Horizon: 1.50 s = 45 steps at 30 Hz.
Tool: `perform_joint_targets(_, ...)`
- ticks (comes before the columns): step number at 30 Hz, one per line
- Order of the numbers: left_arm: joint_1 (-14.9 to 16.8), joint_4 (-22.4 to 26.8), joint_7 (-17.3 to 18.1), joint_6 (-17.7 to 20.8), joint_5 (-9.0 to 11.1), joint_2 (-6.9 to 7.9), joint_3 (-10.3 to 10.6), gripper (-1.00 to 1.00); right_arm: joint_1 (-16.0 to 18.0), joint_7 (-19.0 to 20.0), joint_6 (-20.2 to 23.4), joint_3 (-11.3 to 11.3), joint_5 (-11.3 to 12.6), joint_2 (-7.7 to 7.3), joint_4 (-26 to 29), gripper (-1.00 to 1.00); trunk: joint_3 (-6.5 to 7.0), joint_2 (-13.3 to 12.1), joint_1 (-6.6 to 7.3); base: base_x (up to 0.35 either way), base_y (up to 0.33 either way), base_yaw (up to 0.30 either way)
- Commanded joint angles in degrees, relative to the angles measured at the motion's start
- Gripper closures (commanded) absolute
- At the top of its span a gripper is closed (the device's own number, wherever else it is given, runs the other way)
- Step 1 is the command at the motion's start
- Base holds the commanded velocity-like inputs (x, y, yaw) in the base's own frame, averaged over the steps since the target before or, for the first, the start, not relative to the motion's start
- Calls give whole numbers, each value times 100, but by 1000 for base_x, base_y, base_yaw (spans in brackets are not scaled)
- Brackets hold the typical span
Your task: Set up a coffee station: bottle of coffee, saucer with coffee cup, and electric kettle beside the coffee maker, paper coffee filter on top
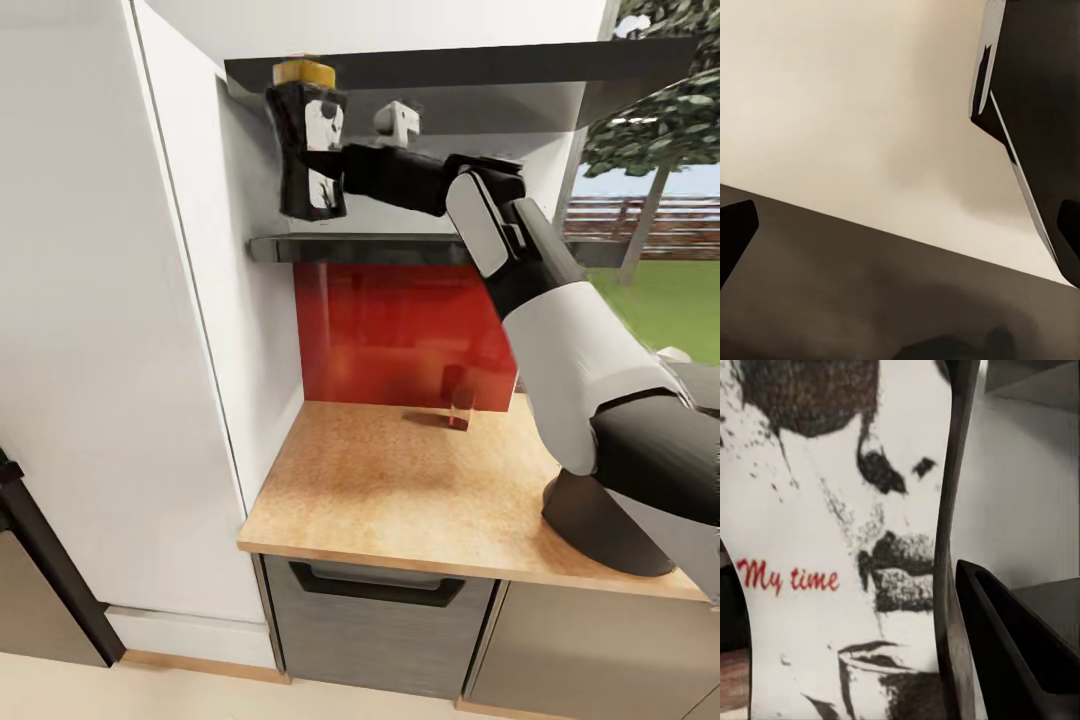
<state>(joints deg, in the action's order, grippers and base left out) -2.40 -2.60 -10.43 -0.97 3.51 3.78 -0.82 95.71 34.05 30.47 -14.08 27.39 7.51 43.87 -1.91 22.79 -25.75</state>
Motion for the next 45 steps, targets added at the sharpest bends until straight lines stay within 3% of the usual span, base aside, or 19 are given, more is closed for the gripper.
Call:
perform_joint_targets(1, 2, 1, -6, -11, 36, 0, -6, -100, -61, 148, 35, 6, 48, -2, 1, 100, -11, 13, -3, 0, 0, 0)
perform_joint_targets(2, 2, 4, -10, -17, 36, 0, -7, -100, -327, 795, 38, 3, 409, -3, -11, 100, -11, 13, -3, 0, 0, 0)
perform_joint_targets(6, 2, 6, -15, -17, 29, 8, -12, -100, -601, 1061, 38, -4, 680, -4, 55, 100, -11, 13, -3, -55, 15, 0)
perform_joint_targets(11, 4, 25, -4, -18, 30, 105, -14, -100, -1052, 1767, 31, 1, 736, -5, 123, 100, -11, 13, -3, -232, 169, 0)
perform_joint_targets(21, 7, 37, -8, -22, 30, 121, -14, -100, -1297, 1914, 23, -10, 719, -4, 146, 100, -11, 13, -3, -259, 201, 0)
perform_joint_targets(26, 11, 48, -11, -24, 20, 115, -14, -100, -1847, 1912, 5, -22, 583, -48, 96, 100, -11, 13, -3, -67, 53, 0)
perform_joint_targets(28, 11, 48, -7, -23, 14, 114, -14, -100, -2010, 1924, -39, -24, 378, -107, 95, 100, -11, 13, -3, -8, 6, 0)
perform_joint_targets(29, 11, 49, -7, -25, 11, 114, -14, -100, -2143, 1932, -133, -24, 149, -136, 95, 100, -11, 13, -3, -3, 2, 0)
perform_joint_targets(34, 11, 49, -4, -33, 6, 111, -7, -100, -2621, 1922, -753, -23, -296, -263, 85, 100, -11, 13, -3, -1, 0, 0)
perform_joint_targets(39, 11, 50, -3, -43, 2, 106, -6, -100, -3043, 1902, -1493, -18, -474, -460, -133, 100, -11, 13, -3, 0, 0, 0)
perform_joint_targets(45, 11, 65, -2, -43, 1, 107, -6, -100, -3136, 1896, -2177, -19, -513, -710, -813, 100, -11, 13, -3, 0, 0, 0)
